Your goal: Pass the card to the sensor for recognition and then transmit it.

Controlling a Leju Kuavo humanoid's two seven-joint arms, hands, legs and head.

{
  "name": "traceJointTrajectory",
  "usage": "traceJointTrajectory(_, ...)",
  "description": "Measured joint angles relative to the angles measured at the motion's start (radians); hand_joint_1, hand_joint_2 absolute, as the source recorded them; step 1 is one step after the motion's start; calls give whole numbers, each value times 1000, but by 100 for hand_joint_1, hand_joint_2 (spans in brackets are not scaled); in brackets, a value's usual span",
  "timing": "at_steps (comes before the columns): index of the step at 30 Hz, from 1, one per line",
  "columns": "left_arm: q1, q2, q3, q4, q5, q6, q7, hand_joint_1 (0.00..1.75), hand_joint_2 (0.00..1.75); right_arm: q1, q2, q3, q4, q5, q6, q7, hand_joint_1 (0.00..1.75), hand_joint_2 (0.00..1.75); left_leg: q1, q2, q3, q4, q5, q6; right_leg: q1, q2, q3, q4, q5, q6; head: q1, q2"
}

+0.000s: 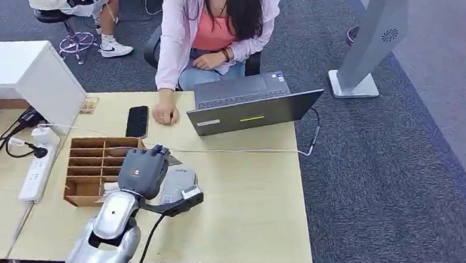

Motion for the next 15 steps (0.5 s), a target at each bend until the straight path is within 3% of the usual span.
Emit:
traceJointTrajectory(10,-27,-3,-1,79,9,-48,1,175,175,1,0,0,0,0,0,2,0,175,0,0,0,0,0,0,0,0,0,0,0,0,0,0)
traceJointTrajectory(15,-45,0,-19,121,50,-135,-8,175,175,1,0,0,0,-2,0,2,0,175,0,0,0,0,0,0,0,0,0,0,0,0,0,0)
